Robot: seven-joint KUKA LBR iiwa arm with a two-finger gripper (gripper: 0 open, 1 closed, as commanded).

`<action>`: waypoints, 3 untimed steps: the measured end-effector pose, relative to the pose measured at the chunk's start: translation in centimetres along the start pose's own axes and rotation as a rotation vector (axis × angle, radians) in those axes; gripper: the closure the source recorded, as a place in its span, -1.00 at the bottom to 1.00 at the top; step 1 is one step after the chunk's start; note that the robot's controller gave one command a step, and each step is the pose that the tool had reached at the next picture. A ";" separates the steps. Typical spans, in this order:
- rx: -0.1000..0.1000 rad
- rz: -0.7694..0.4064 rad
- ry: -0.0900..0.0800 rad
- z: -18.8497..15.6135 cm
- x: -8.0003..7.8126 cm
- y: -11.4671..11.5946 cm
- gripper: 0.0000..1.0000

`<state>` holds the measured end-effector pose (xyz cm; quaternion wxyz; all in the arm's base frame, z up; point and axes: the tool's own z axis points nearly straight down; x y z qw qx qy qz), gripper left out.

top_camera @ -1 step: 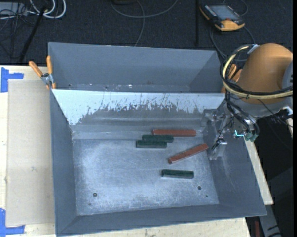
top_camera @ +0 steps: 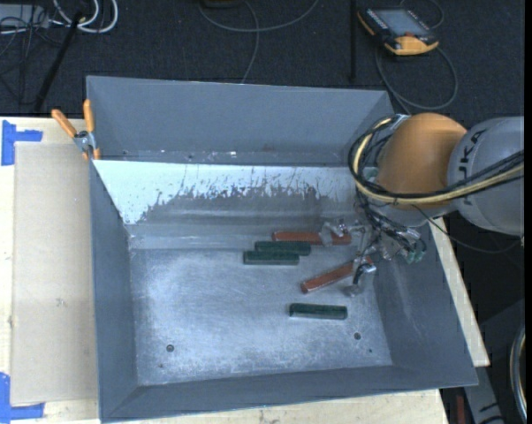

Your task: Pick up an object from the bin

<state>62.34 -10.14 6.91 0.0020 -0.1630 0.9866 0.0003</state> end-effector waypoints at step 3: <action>-0.001 0.055 0.002 -0.1 1.0 -0.9 -1.00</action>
Offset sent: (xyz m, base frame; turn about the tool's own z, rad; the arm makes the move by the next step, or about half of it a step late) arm -0.0082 -0.0285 0.0309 0.0832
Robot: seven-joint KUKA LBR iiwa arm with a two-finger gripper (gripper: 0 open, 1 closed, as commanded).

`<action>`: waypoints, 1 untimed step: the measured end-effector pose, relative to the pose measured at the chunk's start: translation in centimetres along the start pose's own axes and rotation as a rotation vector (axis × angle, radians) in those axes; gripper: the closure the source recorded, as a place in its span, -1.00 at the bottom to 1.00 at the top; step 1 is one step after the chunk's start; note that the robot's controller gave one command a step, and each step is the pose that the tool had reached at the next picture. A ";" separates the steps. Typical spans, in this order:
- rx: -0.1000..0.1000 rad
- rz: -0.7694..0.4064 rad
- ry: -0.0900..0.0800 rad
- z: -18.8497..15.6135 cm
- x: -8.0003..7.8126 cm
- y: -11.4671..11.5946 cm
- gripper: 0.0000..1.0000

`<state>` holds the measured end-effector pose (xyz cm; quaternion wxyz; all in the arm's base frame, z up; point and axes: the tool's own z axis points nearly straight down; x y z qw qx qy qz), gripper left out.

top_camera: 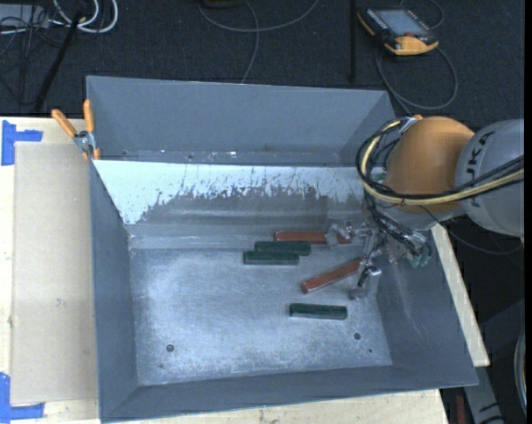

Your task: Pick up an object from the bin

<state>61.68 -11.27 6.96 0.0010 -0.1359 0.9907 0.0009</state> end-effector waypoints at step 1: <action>0.001 -0.002 0.000 0.0 -0.1 0.0 -1.00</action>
Offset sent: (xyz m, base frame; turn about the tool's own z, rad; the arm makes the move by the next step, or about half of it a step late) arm 0.0000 0.0000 0.0000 0.0000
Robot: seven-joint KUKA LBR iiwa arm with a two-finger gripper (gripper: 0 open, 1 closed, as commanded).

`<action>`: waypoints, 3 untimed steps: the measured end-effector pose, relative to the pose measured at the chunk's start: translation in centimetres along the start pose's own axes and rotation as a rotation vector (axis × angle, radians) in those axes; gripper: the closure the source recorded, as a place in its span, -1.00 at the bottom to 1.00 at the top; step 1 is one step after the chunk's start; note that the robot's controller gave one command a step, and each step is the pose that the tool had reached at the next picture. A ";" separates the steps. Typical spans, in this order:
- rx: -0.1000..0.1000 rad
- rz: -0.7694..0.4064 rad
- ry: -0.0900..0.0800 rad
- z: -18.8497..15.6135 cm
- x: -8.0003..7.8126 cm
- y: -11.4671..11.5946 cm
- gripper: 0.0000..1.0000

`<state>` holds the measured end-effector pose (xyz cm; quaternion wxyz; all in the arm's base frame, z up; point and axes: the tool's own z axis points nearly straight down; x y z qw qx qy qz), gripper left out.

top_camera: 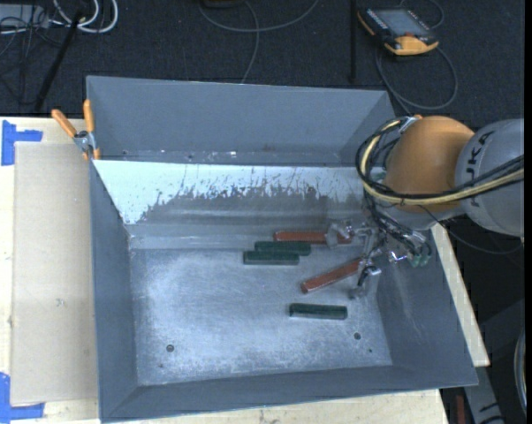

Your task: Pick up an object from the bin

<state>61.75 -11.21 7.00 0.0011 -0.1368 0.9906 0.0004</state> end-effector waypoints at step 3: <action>0.001 -0.005 -0.002 -6.0 -0.4 0.1 1.00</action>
Offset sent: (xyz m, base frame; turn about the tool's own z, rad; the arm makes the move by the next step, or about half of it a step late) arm 0.0000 0.0000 0.0000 0.0000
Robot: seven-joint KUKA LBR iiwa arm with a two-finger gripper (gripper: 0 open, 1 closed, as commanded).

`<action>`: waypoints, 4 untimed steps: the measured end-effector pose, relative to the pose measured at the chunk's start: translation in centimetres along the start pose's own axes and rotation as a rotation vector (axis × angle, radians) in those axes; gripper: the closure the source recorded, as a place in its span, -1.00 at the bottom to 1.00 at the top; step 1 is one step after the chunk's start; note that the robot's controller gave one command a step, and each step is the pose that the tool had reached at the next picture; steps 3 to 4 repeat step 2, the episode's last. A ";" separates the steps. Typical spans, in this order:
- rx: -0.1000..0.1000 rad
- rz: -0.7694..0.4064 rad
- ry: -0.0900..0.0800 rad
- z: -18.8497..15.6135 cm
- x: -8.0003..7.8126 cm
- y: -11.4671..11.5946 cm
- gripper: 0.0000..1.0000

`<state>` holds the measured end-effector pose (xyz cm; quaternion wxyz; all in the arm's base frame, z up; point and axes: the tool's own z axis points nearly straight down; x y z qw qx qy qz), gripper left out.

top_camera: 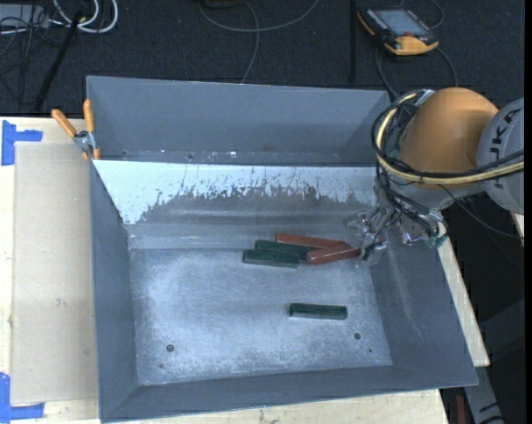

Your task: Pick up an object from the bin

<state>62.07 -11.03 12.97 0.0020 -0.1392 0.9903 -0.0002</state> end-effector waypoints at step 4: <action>0.001 -0.001 -0.001 -3.6 -0.2 0.1 1.00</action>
Offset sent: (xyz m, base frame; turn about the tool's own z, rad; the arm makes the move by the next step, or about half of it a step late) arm 0.0000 -0.0001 0.0018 0.0000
